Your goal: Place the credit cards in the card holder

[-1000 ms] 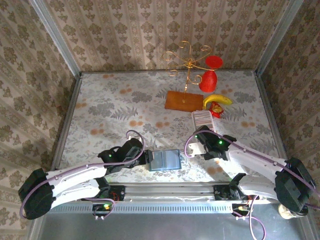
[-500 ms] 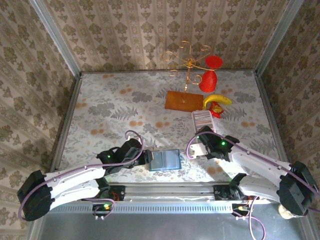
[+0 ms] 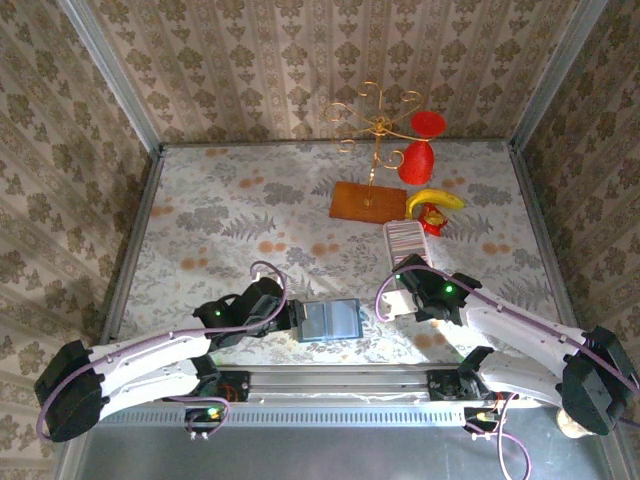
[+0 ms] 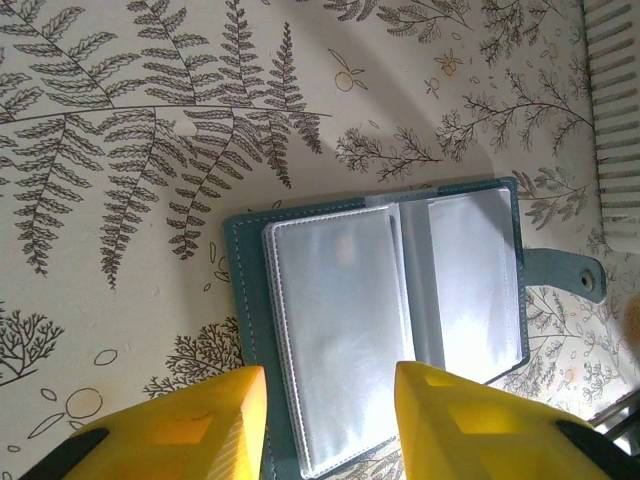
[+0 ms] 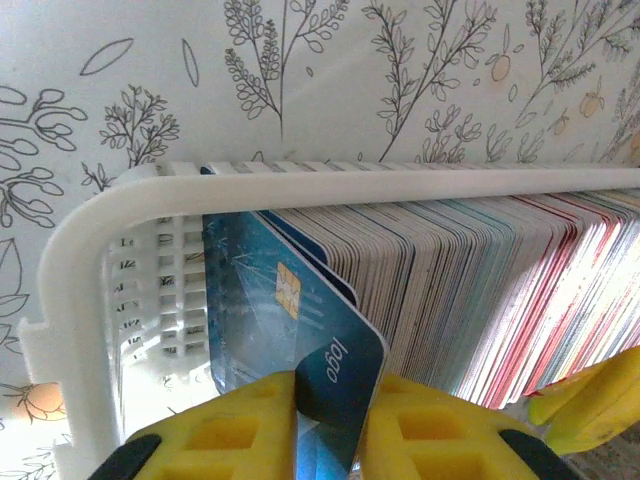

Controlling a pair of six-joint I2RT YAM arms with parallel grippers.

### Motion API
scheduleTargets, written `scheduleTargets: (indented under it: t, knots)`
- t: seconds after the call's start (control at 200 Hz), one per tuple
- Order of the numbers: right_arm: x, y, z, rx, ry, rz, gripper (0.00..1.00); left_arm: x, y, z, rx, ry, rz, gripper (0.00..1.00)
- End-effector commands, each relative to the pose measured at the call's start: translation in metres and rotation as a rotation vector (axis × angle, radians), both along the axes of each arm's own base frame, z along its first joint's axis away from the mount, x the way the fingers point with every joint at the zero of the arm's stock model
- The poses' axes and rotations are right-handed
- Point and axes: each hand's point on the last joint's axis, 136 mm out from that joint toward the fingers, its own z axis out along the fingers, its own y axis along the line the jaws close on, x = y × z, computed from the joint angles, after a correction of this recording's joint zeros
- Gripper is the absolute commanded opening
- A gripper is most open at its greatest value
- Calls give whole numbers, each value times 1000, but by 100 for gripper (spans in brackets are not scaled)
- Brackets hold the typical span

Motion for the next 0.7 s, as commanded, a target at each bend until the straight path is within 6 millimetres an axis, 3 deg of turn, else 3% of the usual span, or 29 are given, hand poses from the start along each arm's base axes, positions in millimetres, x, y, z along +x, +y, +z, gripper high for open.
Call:
scheduleTargets:
  t: [0.0, 0.3, 0.695]
  knots:
    - [6, 3, 10, 16, -44, 4, 15, -2, 2, -2, 2, 6, 9, 38]
    - [10, 5, 17, 28, -72, 4, 11, -2, -1, -1, -1, 6, 4, 38]
    - [7, 4, 31, 65, -89, -19, 13, -2, -4, 2, -2, 5, -2, 37]
